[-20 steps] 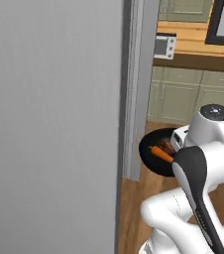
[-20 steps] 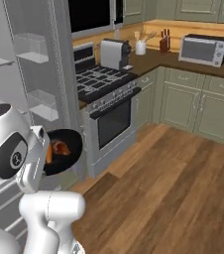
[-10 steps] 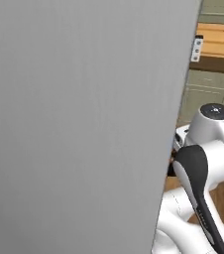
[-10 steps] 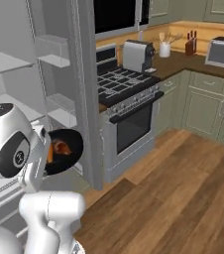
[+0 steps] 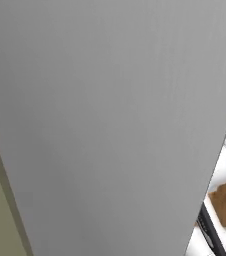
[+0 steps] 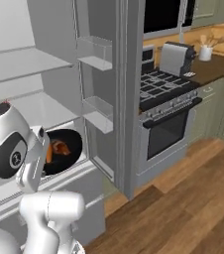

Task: Pick the chicken drumstick and carrot from their plates and place them in the bowl. Then put the bowl in the fridge.

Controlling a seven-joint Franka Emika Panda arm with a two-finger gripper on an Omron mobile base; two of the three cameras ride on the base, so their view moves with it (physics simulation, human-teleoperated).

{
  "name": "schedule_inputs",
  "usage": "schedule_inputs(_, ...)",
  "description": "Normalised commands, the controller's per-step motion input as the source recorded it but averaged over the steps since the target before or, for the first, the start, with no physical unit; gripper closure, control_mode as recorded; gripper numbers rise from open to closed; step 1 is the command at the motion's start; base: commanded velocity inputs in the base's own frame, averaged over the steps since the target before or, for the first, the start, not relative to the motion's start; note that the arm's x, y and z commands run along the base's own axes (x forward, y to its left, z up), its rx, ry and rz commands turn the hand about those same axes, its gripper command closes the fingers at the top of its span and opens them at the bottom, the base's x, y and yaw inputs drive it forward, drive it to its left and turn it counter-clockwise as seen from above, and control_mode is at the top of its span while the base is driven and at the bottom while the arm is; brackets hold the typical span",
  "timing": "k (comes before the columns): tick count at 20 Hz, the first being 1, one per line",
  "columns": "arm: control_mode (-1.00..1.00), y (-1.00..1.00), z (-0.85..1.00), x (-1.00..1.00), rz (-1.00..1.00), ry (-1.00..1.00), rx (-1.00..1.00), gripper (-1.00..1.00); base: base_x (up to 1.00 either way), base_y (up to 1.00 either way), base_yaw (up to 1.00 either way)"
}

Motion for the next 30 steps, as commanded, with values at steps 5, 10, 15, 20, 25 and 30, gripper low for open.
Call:
schedule_inputs(5, 1.0, 0.0, 0.0, 0.0, 0.0, 0.0, 0.0, 1.0, 0.02, -0.14, 0.31)
schedule_inputs(10, 1.0, 0.0, 0.0, 0.0, 0.0, 0.0, 0.0, 1.0, 0.08, -0.33, 0.26)
schedule_inputs(15, 1.0, 0.0, 0.0, 0.0, 0.0, 0.0, 0.0, 1.0, 0.71, -0.28, 0.26)
schedule_inputs(20, 1.0, 0.0, 0.0, 0.0, 0.0, 0.0, 0.0, 1.0, 0.13, -0.07, 0.35)
schedule_inputs(25, 1.0, 0.0, 0.0, 0.0, 0.0, 0.0, 0.0, 1.0, 0.21, -0.26, 0.4)
schedule_inputs(30, 1.0, 0.0, 0.0, 0.0, 0.0, 0.0, 0.0, 1.0, 0.21, -0.32, 0.44)
